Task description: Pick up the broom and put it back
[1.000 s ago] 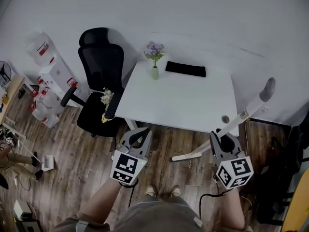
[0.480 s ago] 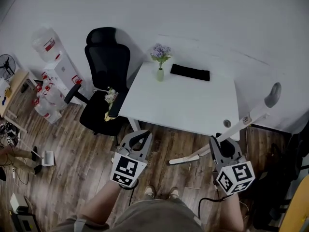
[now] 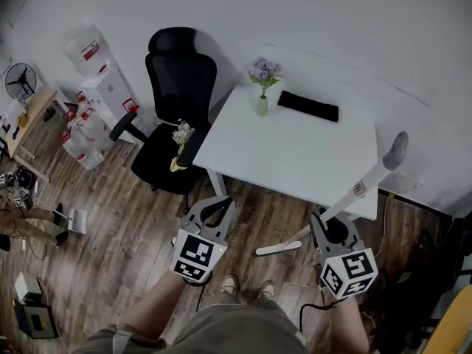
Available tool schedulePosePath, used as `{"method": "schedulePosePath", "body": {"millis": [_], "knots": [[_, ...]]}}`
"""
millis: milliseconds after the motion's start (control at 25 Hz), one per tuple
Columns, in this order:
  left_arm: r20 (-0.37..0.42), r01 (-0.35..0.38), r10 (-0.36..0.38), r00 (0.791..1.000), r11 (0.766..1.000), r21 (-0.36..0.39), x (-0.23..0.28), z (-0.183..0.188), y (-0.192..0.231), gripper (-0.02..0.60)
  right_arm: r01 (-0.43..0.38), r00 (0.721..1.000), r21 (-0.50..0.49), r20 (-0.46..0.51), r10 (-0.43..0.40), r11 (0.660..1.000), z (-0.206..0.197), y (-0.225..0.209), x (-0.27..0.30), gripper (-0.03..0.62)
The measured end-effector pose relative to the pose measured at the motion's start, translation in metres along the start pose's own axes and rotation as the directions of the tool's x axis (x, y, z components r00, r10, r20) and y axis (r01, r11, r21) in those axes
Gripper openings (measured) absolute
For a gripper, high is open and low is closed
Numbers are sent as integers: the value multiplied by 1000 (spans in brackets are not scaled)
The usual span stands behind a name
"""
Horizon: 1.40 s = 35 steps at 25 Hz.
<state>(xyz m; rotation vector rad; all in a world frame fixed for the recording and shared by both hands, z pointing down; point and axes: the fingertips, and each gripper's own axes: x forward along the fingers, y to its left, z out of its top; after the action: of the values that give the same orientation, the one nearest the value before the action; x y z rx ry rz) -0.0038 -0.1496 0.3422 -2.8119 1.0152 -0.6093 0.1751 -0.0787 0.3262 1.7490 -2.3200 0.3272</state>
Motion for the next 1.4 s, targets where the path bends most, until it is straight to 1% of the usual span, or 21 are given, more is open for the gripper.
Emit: {"method": "schedulePosePath", "body": {"millis": [200,360,600,760,920,1080,1240,1320,1400], "knots": [[-56,-37,36,998,999,-18,-2,-25,13,17,-65,996,-3,-58,64,998,-23,18,34,101],[-109,-74,70,992,997,-38,-6,-48,23,17,-123,987,-13,-106,121,992,-42,34,66,101],[-184,-135,120,976,988,-76,-10,-88,42,17,-206,964,-24,-179,199,978,-77,64,118,101],[-229,-164,136,964,981,-107,-8,-118,52,17,-239,947,-14,-225,230,971,-108,82,153,101],[-266,-181,141,954,975,-132,0,-156,60,17,-231,936,22,-267,229,973,-151,93,190,102],[-307,-192,138,942,969,-155,14,-202,66,16,-178,934,81,-301,194,981,-199,96,224,103],[-355,-179,116,928,972,-149,31,-251,68,17,-134,923,137,-344,174,981,-245,98,256,103],[-345,-184,118,931,969,-164,39,-269,72,16,-119,915,155,-367,169,981,-267,100,270,103],[-316,-206,141,938,961,-184,45,-283,80,17,-108,906,167,-390,166,980,-290,103,284,103]]}}
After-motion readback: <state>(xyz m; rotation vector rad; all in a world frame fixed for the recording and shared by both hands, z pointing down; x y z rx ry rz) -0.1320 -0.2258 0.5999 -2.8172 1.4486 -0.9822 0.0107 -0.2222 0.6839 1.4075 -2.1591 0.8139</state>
